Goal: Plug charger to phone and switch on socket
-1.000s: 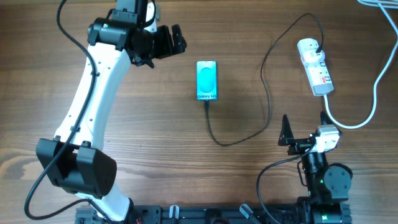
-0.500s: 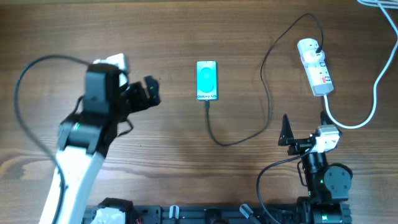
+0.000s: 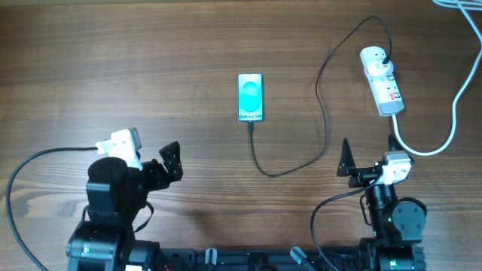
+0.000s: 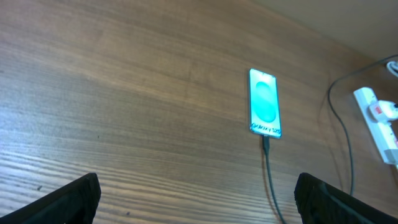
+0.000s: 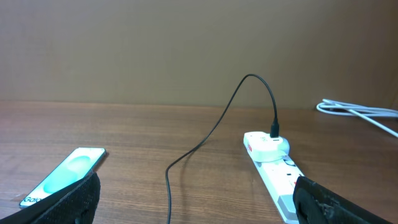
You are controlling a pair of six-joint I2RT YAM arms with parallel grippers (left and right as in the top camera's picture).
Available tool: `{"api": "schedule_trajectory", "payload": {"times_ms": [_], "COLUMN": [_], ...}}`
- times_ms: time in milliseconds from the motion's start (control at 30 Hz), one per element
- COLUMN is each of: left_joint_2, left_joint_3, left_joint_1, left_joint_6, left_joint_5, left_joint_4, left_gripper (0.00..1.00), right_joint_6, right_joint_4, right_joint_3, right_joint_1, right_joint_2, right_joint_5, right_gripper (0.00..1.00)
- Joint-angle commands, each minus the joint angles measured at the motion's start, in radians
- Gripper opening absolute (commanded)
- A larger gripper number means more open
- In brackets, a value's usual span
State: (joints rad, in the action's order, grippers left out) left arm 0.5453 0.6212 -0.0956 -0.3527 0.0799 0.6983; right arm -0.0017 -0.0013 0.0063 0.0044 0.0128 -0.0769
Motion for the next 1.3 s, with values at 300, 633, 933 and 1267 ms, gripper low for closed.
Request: {"api": "schedule_trajectory", "payload": {"times_ms": [300, 633, 933, 1267], "left_joint_2": [-0.33, -0.542, -0.542, -0.542], "left_joint_3": [-0.248, -0.413, -0.577, -0.616], "left_joint_1": [0.109, 0.125, 0.127, 0.128], "left_joint_6": [0.115, 0.214, 0.214, 0.215], "left_joint_5": [0.172, 0.229, 0.245, 0.046], "left_joint_4": [-0.188, -0.32, -0.682, -0.752], "left_gripper": [1.0, 1.0, 1.0, 1.0], "right_joint_6": [0.002, 0.002, 0.002, 0.002], "right_joint_4": [0.001, 0.001, 0.001, 0.001], "right_joint_3": [-0.001, -0.001, -0.001, -0.001], "right_joint_1": [0.004, 0.004, 0.004, 0.004], "right_joint_2": [-0.009, -0.009, -0.009, -0.009], "right_joint_5": [0.013, 0.013, 0.013, 0.013], "right_gripper": [1.0, 1.0, 1.0, 1.0]}}
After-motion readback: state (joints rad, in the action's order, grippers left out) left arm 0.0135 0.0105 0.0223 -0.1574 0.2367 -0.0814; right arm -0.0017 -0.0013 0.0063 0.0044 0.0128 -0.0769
